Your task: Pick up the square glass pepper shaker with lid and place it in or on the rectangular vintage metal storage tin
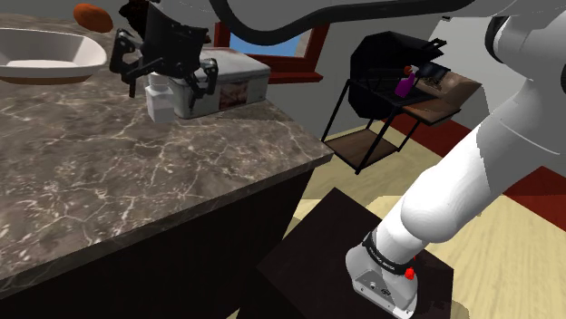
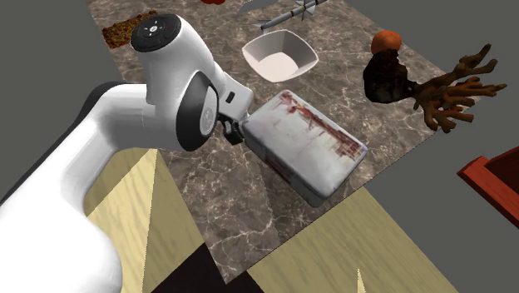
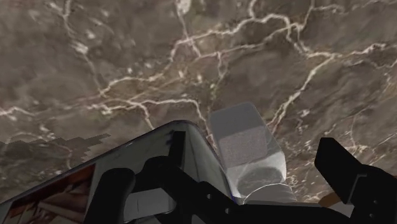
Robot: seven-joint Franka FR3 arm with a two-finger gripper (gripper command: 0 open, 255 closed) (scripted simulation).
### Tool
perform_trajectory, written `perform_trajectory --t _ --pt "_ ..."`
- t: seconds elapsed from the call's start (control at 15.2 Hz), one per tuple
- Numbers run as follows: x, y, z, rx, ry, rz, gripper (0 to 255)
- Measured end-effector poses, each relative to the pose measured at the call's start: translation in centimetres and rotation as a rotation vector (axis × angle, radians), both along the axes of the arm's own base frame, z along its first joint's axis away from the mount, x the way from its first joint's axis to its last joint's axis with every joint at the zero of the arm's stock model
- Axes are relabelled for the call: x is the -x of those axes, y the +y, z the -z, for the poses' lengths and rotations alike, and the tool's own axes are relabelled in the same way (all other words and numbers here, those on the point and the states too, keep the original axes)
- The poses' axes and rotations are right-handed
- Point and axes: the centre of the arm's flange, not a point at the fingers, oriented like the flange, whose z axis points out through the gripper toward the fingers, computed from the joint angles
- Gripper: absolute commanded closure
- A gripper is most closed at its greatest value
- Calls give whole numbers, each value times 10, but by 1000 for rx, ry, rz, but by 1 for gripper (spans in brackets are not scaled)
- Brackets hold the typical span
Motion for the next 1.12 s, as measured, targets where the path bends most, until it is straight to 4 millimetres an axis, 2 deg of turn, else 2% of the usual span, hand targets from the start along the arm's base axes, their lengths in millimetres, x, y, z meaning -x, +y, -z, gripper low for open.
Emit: perform_trajectory --t 0.26,0.33,0.99,1.12 --pt "0 -1 1 0 0 1 0" --pt "-1 -1 1 0 0 1 255" --pt "0 0 0 -1 -3 0 255" --pt "0 -1 -5 0 -1 0 255"
